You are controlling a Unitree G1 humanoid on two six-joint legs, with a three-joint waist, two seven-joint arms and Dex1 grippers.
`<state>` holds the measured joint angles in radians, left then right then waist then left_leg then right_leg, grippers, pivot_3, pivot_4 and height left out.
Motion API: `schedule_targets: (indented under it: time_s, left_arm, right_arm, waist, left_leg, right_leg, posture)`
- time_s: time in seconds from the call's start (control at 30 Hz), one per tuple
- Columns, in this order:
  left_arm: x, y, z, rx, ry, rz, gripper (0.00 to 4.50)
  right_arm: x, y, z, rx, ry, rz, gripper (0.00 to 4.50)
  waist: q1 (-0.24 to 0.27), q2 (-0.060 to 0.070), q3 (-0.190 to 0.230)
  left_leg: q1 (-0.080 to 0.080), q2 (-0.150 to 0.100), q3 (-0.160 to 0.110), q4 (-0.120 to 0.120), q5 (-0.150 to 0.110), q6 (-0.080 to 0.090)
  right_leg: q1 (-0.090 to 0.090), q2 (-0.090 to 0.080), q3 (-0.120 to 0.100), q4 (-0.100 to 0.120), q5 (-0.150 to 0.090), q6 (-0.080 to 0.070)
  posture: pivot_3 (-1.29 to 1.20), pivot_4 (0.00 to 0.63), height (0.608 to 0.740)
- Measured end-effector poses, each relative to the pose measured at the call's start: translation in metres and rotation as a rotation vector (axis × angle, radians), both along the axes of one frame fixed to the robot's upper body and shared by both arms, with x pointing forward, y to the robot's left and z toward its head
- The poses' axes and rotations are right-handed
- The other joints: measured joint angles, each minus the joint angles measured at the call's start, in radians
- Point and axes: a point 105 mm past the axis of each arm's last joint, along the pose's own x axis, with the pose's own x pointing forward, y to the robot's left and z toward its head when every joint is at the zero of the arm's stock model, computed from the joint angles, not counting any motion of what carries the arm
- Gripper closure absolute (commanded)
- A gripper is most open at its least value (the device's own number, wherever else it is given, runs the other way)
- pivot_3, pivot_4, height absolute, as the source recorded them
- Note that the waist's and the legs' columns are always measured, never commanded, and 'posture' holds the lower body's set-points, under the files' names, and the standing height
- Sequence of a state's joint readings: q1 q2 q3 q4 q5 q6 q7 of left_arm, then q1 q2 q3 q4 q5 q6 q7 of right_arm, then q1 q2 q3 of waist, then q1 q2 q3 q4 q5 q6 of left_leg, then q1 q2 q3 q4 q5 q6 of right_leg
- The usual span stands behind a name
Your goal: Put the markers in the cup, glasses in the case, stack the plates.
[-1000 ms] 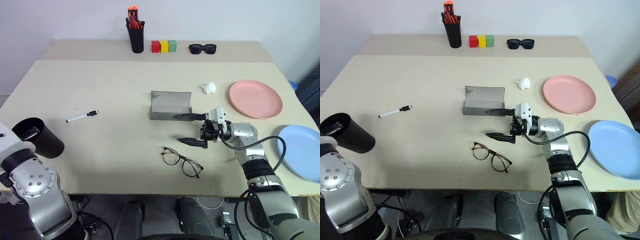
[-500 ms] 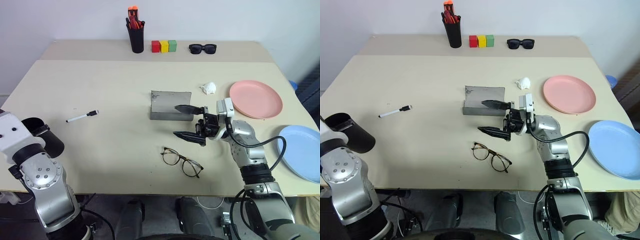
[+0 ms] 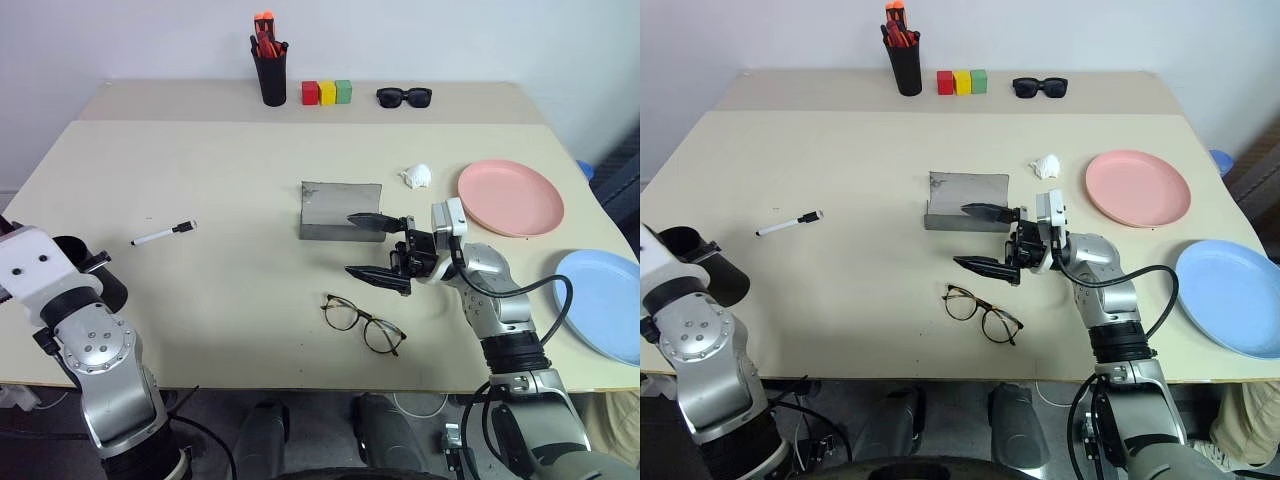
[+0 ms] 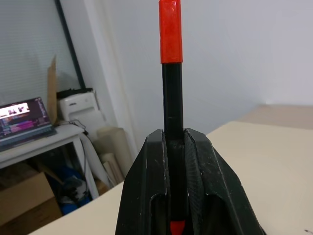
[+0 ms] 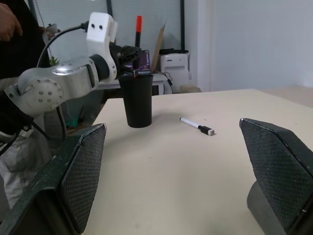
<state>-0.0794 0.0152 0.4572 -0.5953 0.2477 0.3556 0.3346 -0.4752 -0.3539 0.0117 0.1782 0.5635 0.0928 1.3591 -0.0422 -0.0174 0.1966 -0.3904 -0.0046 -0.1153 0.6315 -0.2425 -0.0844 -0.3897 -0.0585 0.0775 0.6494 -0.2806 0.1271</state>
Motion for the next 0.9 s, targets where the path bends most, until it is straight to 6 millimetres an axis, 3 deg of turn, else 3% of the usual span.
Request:
schedule_targets:
  time_s: [0.33,0.77,0.9]
  left_arm:
    - [0.002,-0.002,-0.003,-0.001,-0.007,-0.022,4.45]
    - [0.000,-0.008,-0.022,-0.007,0.059,-0.055,4.45]
    - [-0.005,-0.010,-0.021,0.007,0.064,-0.065,2.64]
  right_arm:
    - [-0.001,0.000,0.001,0.004,-0.012,-0.005,0.00]
    - [0.000,0.001,0.000,0.004,-0.022,-0.014,0.00]
    - [0.002,-0.001,-0.003,0.001,-0.015,-0.020,0.00]
  waist:
    - [0.000,0.000,0.000]
    - [-0.001,0.000,0.000]
    - [-0.001,0.000,0.000]
  left_leg:
    - [0.000,0.000,0.000,0.000,0.000,0.000]
    - [0.000,0.000,0.000,-0.001,0.000,0.000]
    - [0.000,0.000,0.000,0.000,0.000,0.000]
  right_leg:
    - [0.000,0.000,0.000,0.000,0.000,0.000]
    - [0.000,0.000,0.000,0.000,0.000,0.000]
    - [0.000,0.000,0.000,-0.001,0.000,0.000]
  posture:
    - [0.00,0.150,0.740]
    - [0.00,0.150,0.740]
    - [0.00,0.150,0.740]
